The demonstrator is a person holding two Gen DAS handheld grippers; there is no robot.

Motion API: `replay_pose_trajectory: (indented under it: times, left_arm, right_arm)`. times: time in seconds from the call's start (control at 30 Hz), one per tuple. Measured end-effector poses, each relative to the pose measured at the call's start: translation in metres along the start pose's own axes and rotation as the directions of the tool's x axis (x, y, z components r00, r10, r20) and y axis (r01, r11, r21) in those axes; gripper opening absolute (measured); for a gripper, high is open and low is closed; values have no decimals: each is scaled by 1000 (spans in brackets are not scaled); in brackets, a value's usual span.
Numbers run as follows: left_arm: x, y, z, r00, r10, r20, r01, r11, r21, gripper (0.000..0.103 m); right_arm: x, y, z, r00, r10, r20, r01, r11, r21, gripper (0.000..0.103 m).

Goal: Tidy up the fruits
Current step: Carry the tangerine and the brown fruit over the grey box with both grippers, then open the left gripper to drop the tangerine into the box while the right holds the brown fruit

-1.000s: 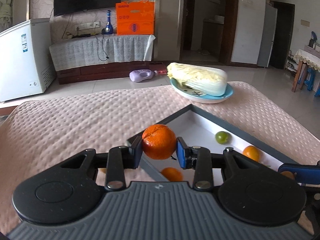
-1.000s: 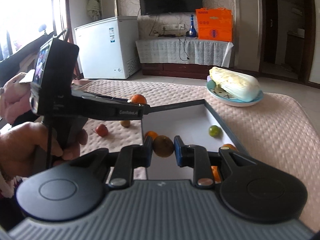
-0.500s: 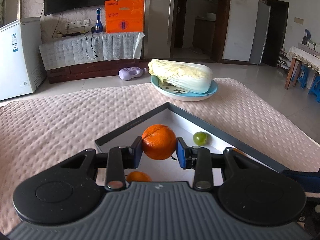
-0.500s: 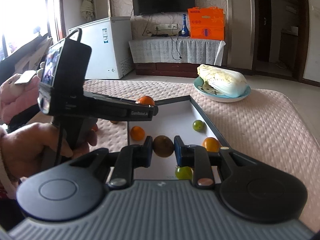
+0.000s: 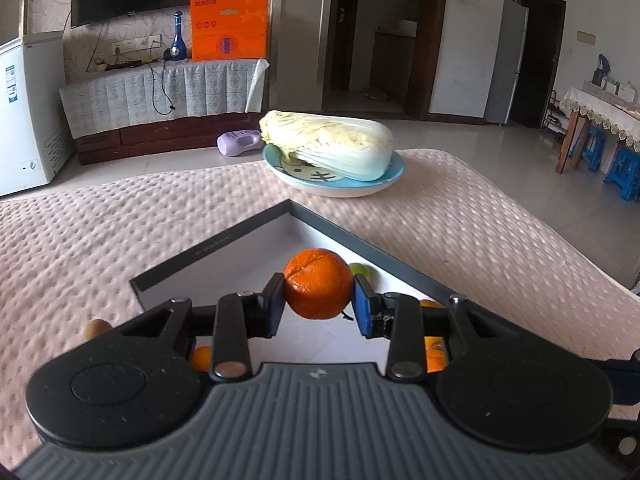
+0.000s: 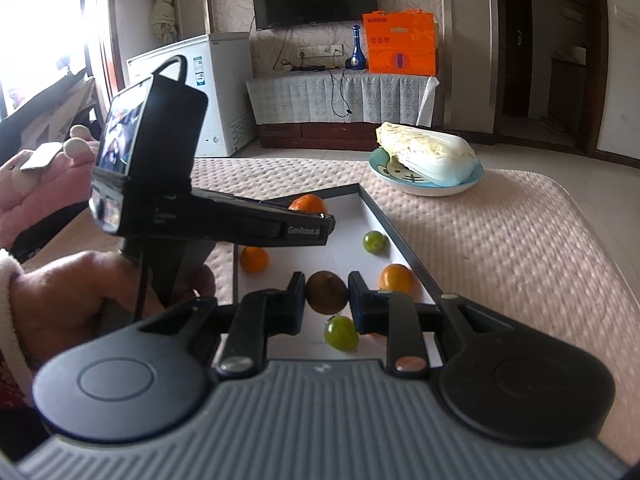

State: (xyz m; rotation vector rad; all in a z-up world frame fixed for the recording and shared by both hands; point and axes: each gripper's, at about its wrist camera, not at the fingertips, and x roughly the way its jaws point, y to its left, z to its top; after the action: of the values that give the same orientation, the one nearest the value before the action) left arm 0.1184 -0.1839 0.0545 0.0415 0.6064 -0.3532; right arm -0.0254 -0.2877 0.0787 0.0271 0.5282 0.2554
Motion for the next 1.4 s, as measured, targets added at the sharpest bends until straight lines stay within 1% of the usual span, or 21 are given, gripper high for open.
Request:
replay_pose_trajectory:
  times: [0.53,0.73,0.93,1.17,1.23,1.3,1.33,1.4]
  left_arm:
    - [20,-19,-7,999,-25,-48,26,999,25,41]
    - [22,-18,-8,998,-14,-58,16,1000,26,41]
    - [16,-17,-7,999,-20,-41,21,999,29,42]
    - [13,-16,-6,999,-29,-45,30,999,25,43]
    - [11,-15,-6,999,-35,-38,36,999,23,48]
    - [7,-14,-6,999,-46,-24,46,999,21,60]
    - [4,-14,-5,999,-52,-14,52,998,22,65]
    - [0,-15,-5,998,-56,0,56,998,34,66]
  right_arm:
    - [0,-1,-1,1000,6,-8,-6,1000,4,26]
    - [2,0,-3,1000,5,-14,-5,1000,3,26]
    - [6,-2,-4,1000,-10,-23,11,1000,9,26]
    - [13,-4,-6,999,-27,-39,27,1000,12,26]
    - [14,-4,-5,999,-28,-42,29,999,14,26]
    - [16,-3,-5,999,-26,-43,27,1000,14,26]
    - [17,-2,-5,999,-26,-43,26,1000,13,26]
    - [20,0,-5,998,-26,-48,27,1000,11,26]
